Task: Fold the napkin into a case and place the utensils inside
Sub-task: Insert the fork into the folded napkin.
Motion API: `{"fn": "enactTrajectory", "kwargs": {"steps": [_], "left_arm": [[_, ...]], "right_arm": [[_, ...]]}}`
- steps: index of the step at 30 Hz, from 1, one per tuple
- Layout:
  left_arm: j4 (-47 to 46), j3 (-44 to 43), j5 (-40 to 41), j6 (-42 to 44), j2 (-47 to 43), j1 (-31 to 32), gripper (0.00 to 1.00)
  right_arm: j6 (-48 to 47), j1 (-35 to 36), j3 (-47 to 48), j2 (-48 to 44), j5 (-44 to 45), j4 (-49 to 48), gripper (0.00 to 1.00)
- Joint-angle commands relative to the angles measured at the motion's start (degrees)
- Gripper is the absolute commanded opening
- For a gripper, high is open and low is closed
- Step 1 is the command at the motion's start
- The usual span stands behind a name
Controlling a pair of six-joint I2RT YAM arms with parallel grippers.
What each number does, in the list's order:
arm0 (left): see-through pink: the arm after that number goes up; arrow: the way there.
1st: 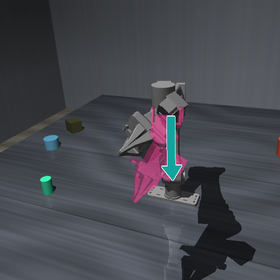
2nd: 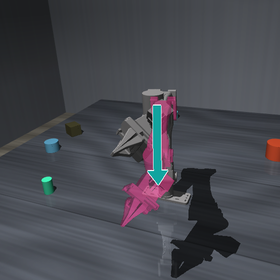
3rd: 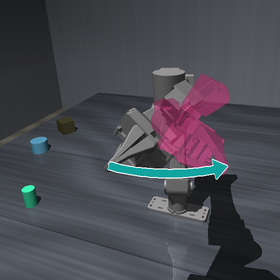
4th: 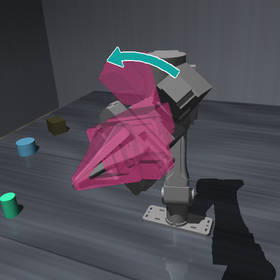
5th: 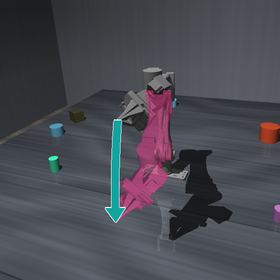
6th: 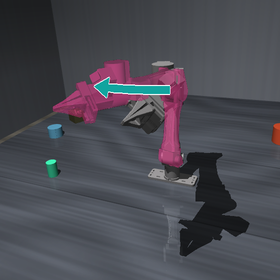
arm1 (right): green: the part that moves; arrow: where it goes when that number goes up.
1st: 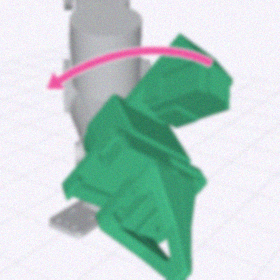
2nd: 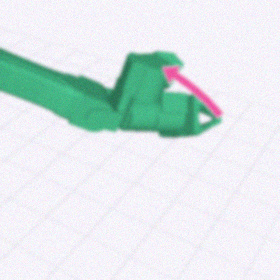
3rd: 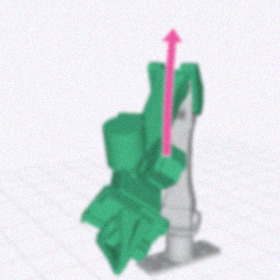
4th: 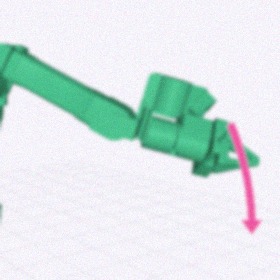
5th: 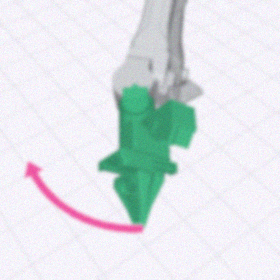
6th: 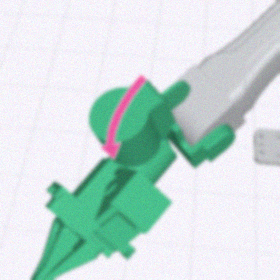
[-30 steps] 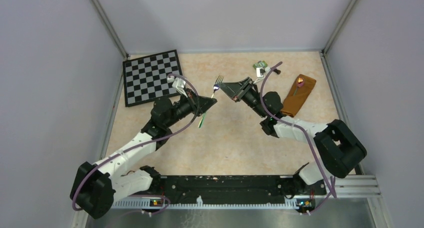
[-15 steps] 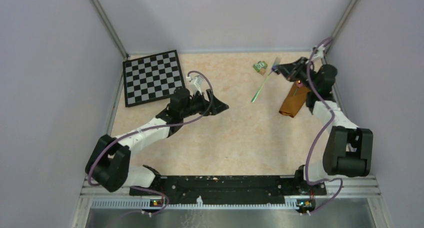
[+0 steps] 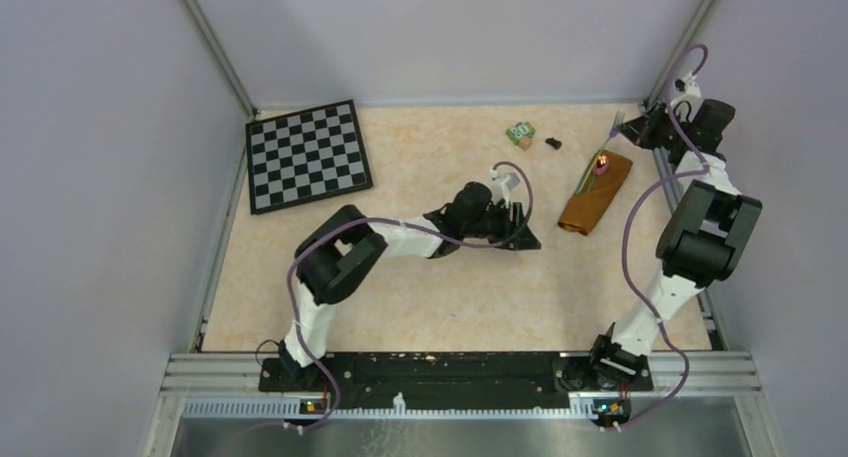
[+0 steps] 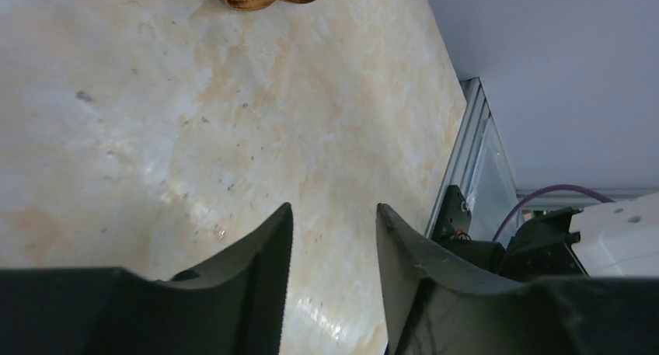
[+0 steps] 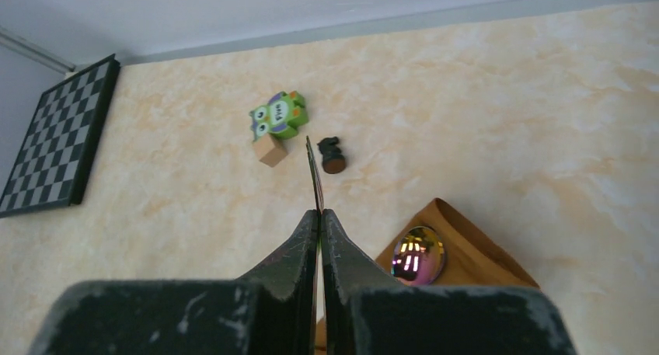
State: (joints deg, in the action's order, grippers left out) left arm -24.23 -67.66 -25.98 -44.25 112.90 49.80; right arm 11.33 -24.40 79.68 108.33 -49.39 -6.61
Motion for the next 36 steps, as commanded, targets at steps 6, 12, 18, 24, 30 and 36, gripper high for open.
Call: {"fn": "enactTrajectory", "kwargs": {"steps": [6, 12, 18, 24, 30, 36], "left_arm": [[-12.5, -13.2, 2.8, -7.8, 16.9, 3.6, 0.39], [-13.0, -21.5, 4.3, -11.5, 24.4, 6.3, 0.35], [-14.3, -25.0, 6.2, -15.9, 29.1, 7.1, 0.28], [-14.1, -28.1, 6.6, -17.1, 31.8, 7.2, 0.24], [-13.9, -30.3, 6.8, -17.7, 34.0, 7.3, 0.23], [-14.2, -31.4, 7.1, -18.0, 35.4, 7.3, 0.22]], "right_arm": [[-6.9, -4.1, 14.5, 11.2, -1.3, 5.3, 0.0], [-6.2, -6.1, 21.7, 17.5, -1.3, 8.0, 0.0], [-5.7, -7.6, 25.4, 21.2, -3.6, 8.6, 0.0], [-4.6, -8.2, 25.7, 22.9, -6.7, 9.4, 0.0], [-3.2, -8.2, 21.6, 22.4, -8.4, 8.4, 0.0], [0.8, -8.2, 16.8, 20.8, -8.8, 5.7, 0.0]]}}
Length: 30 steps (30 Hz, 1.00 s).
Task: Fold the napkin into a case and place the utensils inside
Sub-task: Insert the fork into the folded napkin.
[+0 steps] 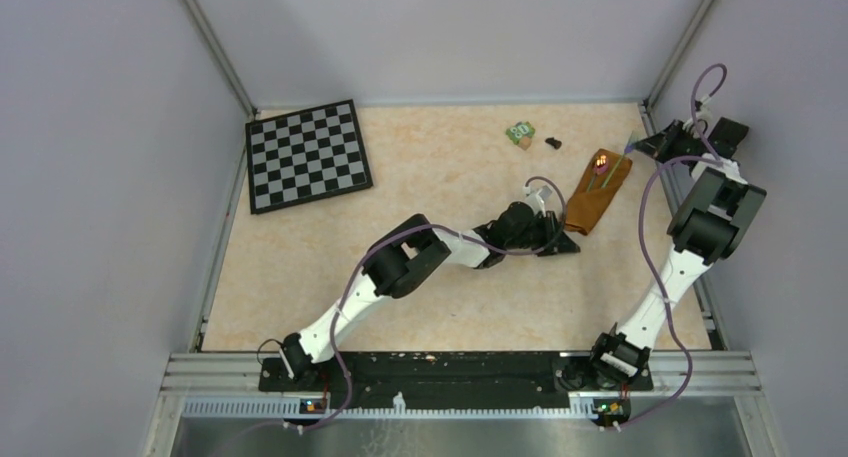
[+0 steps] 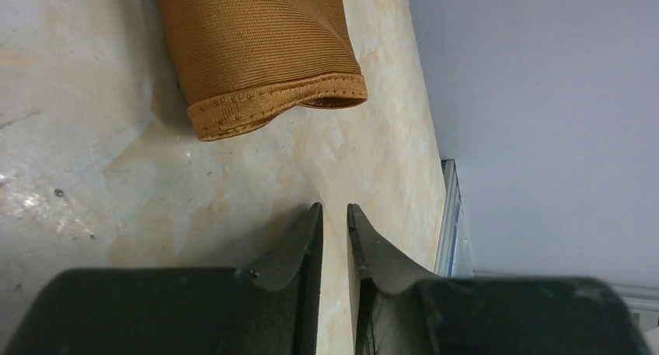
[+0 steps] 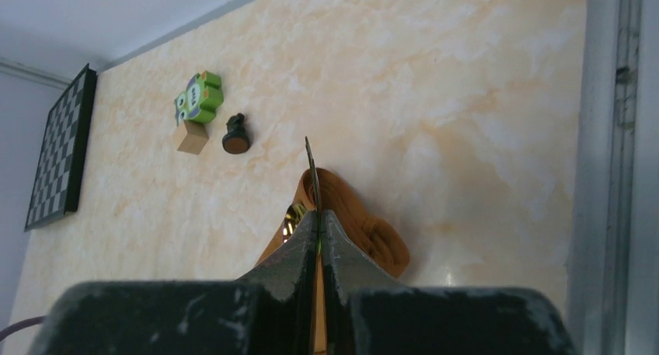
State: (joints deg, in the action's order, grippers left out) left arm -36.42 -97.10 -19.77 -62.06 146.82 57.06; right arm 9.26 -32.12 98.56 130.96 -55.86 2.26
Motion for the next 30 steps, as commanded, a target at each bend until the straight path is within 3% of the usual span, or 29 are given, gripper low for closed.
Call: {"fn": "enactTrajectory", "kwargs": {"steps": [1, 30], "left_arm": [[-2.2, -2.0, 1.0, -0.2, 1.6, 0.1, 0.22], [-1.0, -6.1, 1.8, -0.1, 6.8, 0.3, 0.2]], "right_arm": [[3.8, -0.5, -3.3, -2.1, -2.4, -4.5, 0.0], [14.0, -0.6, -21.0, -8.6, -4.8, -15.5, 0.0]]}}
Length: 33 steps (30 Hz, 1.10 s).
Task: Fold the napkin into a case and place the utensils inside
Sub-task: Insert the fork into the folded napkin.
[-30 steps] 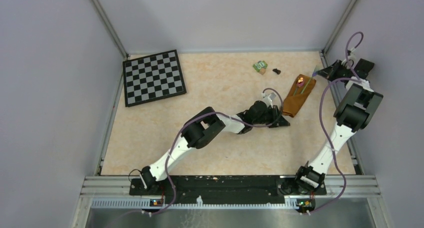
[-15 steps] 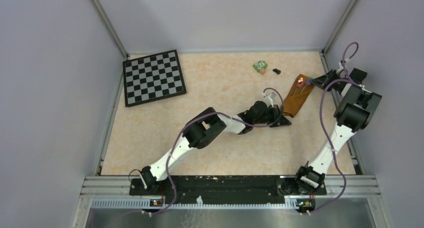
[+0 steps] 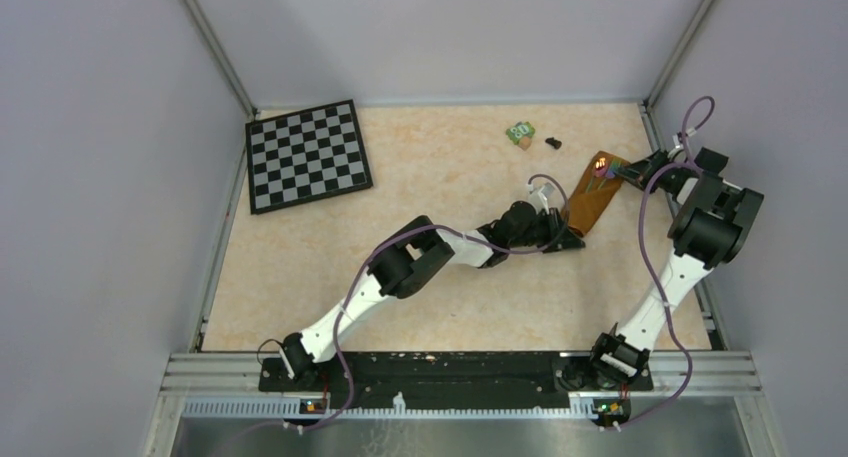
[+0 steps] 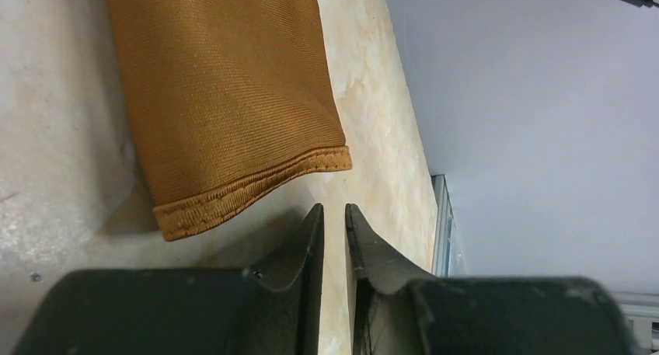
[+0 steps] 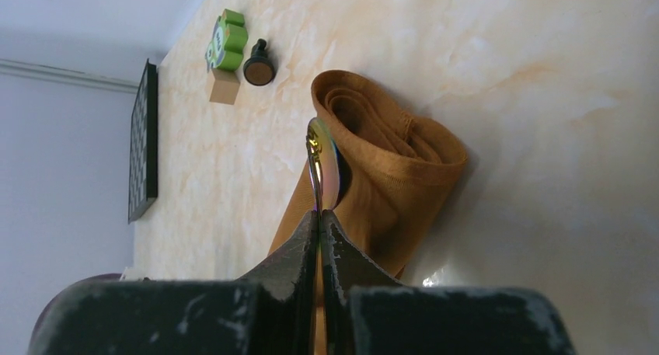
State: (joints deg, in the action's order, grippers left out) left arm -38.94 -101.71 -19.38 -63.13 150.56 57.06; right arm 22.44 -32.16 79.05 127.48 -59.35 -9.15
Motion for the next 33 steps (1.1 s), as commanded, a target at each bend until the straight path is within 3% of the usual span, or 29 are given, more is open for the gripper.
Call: {"fn": "enactTrajectory", "kwargs": {"steps": [1, 23, 33], "left_arm": [[1.7, -1.6, 1.4, 1.0, 3.2, 0.2, 0.2], [2.2, -2.7, 1.2, 1.0, 4.0, 0.3, 0.19], [1.9, 3.0, 3.5, 3.7, -0.9, 1.1, 0.2]], "right_arm": [[0.6, -0.6, -2.1, -5.6, -0.8, -4.2, 0.0], [-3.0, -0.7, -4.8, -6.2, 4.3, 1.8, 0.0], [-4.8, 0.3, -2.9, -8.6, 10.0, 6.3, 0.25]]}}
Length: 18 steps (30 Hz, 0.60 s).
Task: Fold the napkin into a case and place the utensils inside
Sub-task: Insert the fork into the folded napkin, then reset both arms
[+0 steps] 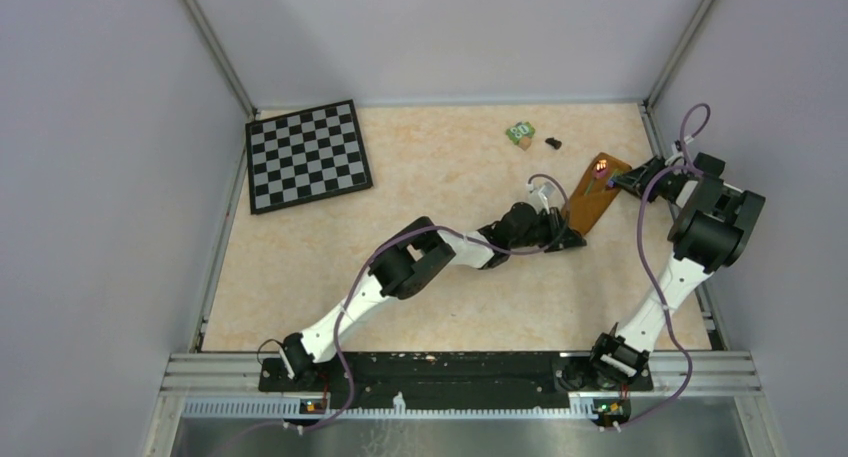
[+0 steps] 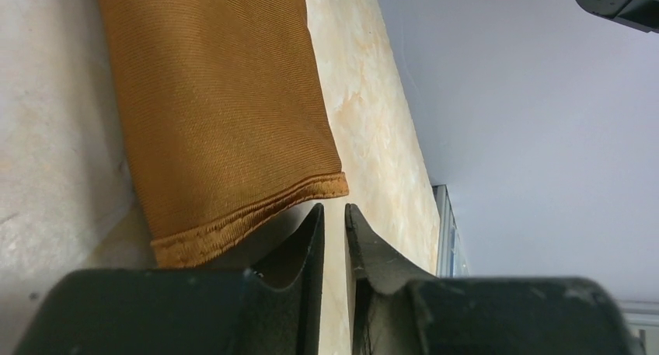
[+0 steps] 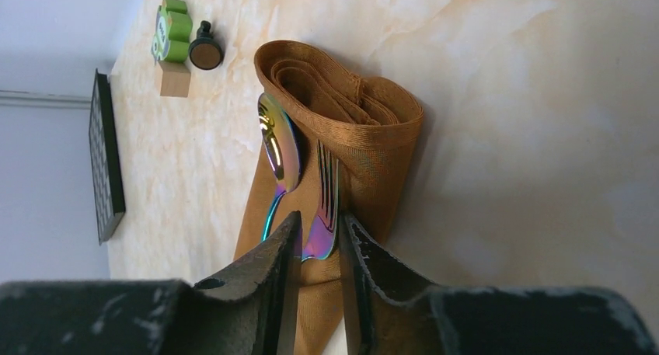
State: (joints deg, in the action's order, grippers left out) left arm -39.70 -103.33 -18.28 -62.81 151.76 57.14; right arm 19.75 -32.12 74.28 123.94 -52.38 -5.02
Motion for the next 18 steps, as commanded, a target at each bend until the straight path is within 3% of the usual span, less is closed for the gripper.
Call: {"fn": "enactTrajectory", "kwargs": {"steps": [1, 4, 6, 8, 9, 10, 11, 15, 18], "left_arm": [[2.6, 5.7, 2.6, 3.7, -3.1, 1.1, 0.21], [1.2, 10.7, 2.7, 3.5, -6.9, 1.4, 0.25], [0.6, 14.4, 2.8, 3.4, -10.5, 1.7, 0.31], [0.0, 18.6, 2.6, 3.7, -14.3, 1.9, 0.35], [-0.5, 21.3, 2.6, 3.9, -16.7, 2.1, 0.38], [-1.0, 24.1, 2.6, 4.4, -19.0, 2.2, 0.4], [-1.0, 26.8, 2.4, 4.9, -21.8, 2.3, 0.43], [2.1, 39.5, 4.0, 10.0, -36.4, 2.7, 0.52], [13.5, 45.8, 8.6, 17.6, -50.2, 2.6, 0.61]], "right_arm": [[-2.4, 0.4, 2.0, -5.6, 3.7, 3.0, 0.26], [-3.2, 0.6, 1.8, -8.7, 6.7, 5.6, 0.33], [-4.3, 0.8, 2.0, -11.2, 9.4, 9.0, 0.46], [-5.6, 1.2, 2.7, -14.0, 13.2, 12.7, 0.51], [-6.2, 1.4, 3.5, -15.5, 15.4, 15.4, 0.58], [-7.1, 2.0, 4.4, -17.0, 18.1, 18.3, 0.77], [-8.4, 3.0, 5.8, -18.4, 24.4, 23.7, 0.82], [-14.0, 12.8, 9.3, -26.8, 45.5, 38.1, 0.84], [-13.9, 23.7, 6.9, -35.4, 53.7, 41.2, 0.84]]}}
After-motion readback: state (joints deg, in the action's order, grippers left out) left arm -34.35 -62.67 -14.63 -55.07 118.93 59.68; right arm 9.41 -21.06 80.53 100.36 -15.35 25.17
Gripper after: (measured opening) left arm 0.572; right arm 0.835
